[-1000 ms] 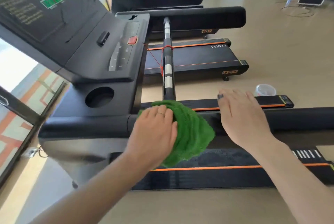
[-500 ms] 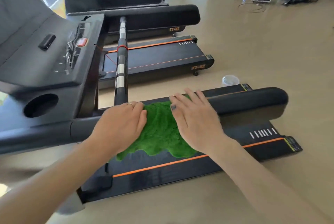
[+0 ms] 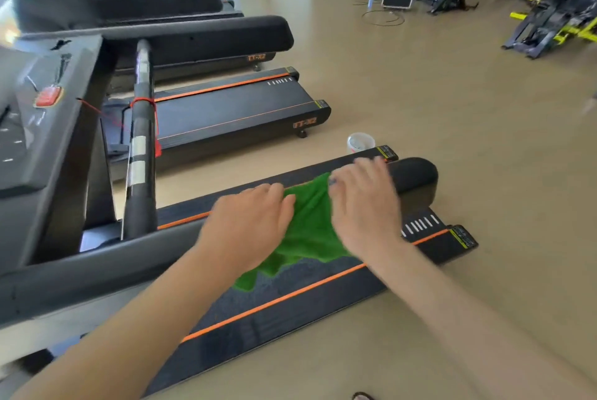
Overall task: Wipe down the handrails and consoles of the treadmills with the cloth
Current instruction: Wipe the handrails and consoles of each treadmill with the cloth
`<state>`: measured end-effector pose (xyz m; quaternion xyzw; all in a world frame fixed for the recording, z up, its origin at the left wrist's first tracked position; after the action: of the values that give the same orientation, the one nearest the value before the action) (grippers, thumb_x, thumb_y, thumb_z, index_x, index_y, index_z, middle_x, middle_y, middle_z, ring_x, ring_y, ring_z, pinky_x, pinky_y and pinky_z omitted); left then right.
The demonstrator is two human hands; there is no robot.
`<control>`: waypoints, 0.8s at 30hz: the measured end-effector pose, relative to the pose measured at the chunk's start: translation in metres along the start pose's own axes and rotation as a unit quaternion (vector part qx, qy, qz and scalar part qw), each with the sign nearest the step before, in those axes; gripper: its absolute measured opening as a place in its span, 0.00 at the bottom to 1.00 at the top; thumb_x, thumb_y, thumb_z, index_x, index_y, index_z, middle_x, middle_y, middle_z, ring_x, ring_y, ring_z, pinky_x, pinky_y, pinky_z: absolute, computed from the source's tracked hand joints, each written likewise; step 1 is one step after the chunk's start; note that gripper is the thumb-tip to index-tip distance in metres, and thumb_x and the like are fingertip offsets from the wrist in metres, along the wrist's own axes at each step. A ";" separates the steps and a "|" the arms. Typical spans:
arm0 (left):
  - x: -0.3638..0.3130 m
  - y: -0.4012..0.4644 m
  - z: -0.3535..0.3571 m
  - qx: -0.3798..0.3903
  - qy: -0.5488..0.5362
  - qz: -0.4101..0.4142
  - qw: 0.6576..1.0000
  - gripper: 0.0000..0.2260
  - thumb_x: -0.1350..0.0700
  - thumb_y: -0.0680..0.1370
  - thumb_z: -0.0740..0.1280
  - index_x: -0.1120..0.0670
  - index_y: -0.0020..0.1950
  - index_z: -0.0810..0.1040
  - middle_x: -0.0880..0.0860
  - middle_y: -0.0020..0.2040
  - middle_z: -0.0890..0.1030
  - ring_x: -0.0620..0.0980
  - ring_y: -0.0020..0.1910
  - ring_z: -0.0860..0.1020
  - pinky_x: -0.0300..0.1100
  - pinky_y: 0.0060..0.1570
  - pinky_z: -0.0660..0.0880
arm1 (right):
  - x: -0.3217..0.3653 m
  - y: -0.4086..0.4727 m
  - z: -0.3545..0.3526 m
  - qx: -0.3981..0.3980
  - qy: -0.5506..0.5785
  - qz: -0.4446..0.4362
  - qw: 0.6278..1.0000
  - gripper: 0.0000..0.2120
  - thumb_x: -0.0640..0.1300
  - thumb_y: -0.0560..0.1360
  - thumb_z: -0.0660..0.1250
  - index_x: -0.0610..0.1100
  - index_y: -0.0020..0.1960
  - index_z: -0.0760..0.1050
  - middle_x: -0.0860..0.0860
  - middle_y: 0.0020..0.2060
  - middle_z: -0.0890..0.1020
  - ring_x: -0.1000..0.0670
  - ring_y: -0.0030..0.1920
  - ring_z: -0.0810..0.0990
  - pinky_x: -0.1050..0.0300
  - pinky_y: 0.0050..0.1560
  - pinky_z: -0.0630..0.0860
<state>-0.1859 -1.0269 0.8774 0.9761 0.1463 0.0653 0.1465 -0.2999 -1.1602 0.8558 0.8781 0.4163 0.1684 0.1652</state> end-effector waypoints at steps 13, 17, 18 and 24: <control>-0.099 0.099 0.033 0.050 0.021 -0.119 0.991 0.17 0.49 0.85 0.46 0.51 0.42 0.67 0.55 0.43 0.82 0.63 0.40 0.80 0.48 0.36 0.64 | -0.168 0.041 0.008 0.056 0.111 -0.064 0.990 0.24 0.52 0.83 0.46 0.44 0.45 0.78 0.48 0.40 0.82 0.42 0.44 0.76 0.44 0.51 0.74; -0.117 0.122 0.040 0.066 -0.005 -0.119 0.991 0.17 0.48 0.85 0.46 0.52 0.43 0.68 0.55 0.41 0.78 0.61 0.38 0.73 0.48 0.38 0.62 | -0.192 0.037 0.029 0.158 0.386 0.203 0.886 0.23 0.57 0.82 0.48 0.45 0.34 0.62 0.47 0.30 0.72 0.42 0.37 0.71 0.44 0.44 0.68; -0.114 0.119 0.039 0.058 -0.013 -0.116 0.991 0.18 0.46 0.85 0.46 0.52 0.44 0.68 0.53 0.39 0.76 0.60 0.39 0.75 0.48 0.38 0.62 | -0.188 0.031 0.033 0.126 0.437 0.272 0.848 0.22 0.57 0.81 0.50 0.45 0.34 0.63 0.47 0.31 0.72 0.42 0.37 0.71 0.45 0.43 0.67; -0.104 0.088 0.033 0.003 0.035 -0.087 0.996 0.20 0.44 0.85 0.48 0.51 0.50 0.75 0.48 0.38 0.78 0.55 0.37 0.79 0.44 0.33 0.60 | -0.181 0.016 0.042 -0.010 0.423 0.339 0.840 0.18 0.43 0.84 0.51 0.50 0.37 0.71 0.54 0.35 0.76 0.44 0.43 0.74 0.51 0.43 0.62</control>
<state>-0.2554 -1.1475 0.8642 0.9573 0.2355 0.0856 0.1440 -0.3788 -1.3185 0.7963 0.8062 0.1202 0.5730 -0.0854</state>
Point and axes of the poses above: each hand's wrist, its own y-axis towards the middle knuckle, its own z-axis out of the palm, x = y × z, the point moved 4 cm from there along y, towards the middle knuckle
